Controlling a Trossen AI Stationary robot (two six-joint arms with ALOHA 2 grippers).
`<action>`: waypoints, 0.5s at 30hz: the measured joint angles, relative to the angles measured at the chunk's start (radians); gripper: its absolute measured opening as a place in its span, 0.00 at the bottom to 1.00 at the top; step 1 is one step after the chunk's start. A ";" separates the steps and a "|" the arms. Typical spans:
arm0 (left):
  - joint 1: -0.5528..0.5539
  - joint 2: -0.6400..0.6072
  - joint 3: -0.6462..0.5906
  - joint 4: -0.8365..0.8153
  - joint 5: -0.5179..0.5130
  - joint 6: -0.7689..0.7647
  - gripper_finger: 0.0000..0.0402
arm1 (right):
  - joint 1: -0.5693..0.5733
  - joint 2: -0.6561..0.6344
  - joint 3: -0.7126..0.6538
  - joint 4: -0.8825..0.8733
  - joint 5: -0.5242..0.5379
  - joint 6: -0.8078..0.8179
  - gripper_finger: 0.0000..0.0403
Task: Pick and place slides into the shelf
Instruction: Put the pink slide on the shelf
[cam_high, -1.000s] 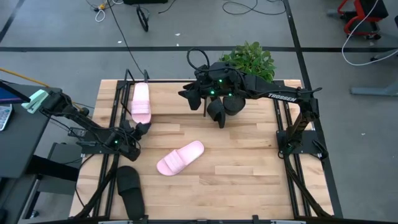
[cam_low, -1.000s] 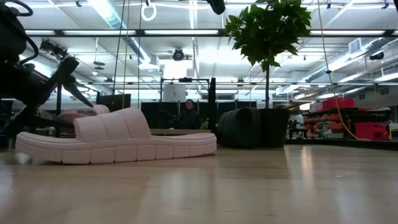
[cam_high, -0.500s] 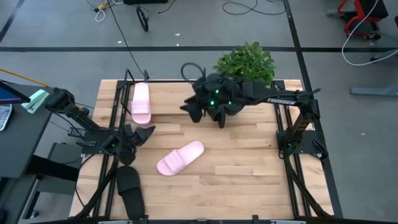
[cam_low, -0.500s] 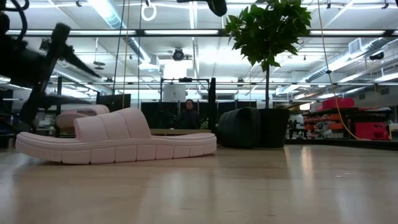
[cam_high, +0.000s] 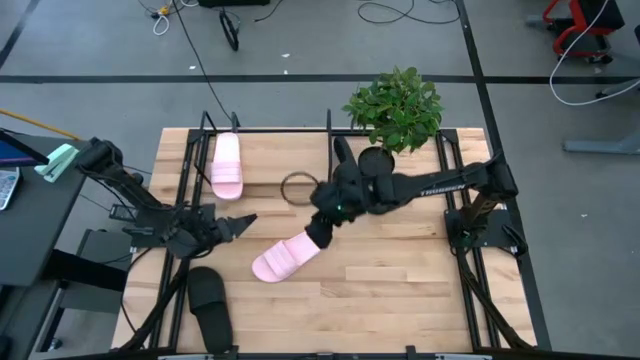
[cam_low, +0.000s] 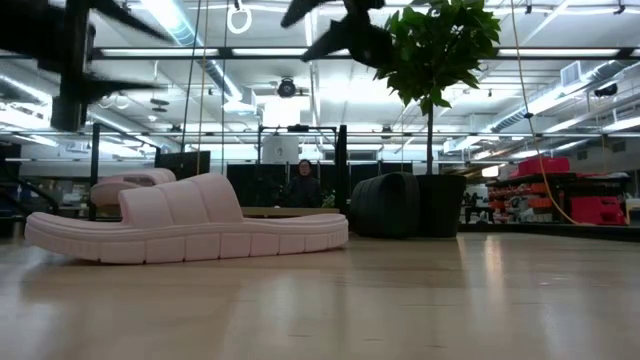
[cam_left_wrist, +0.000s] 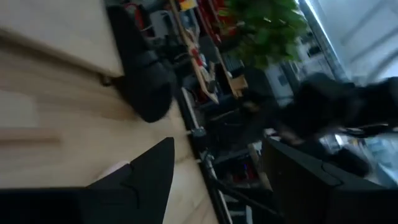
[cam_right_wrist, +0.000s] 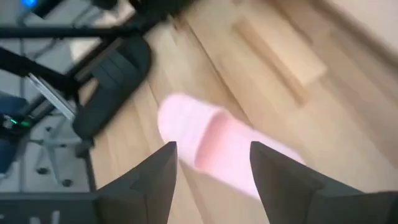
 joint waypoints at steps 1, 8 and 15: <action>-0.006 0.001 0.023 -0.001 0.001 0.041 0.60 | 0.013 0.000 -0.019 0.005 0.013 0.013 0.52; -0.025 0.001 0.187 -0.139 0.011 0.168 0.55 | 0.097 0.000 -0.129 0.007 0.097 0.090 0.52; -0.061 0.034 0.332 -0.234 0.049 0.181 0.52 | 0.179 0.000 -0.260 0.025 0.220 0.200 0.52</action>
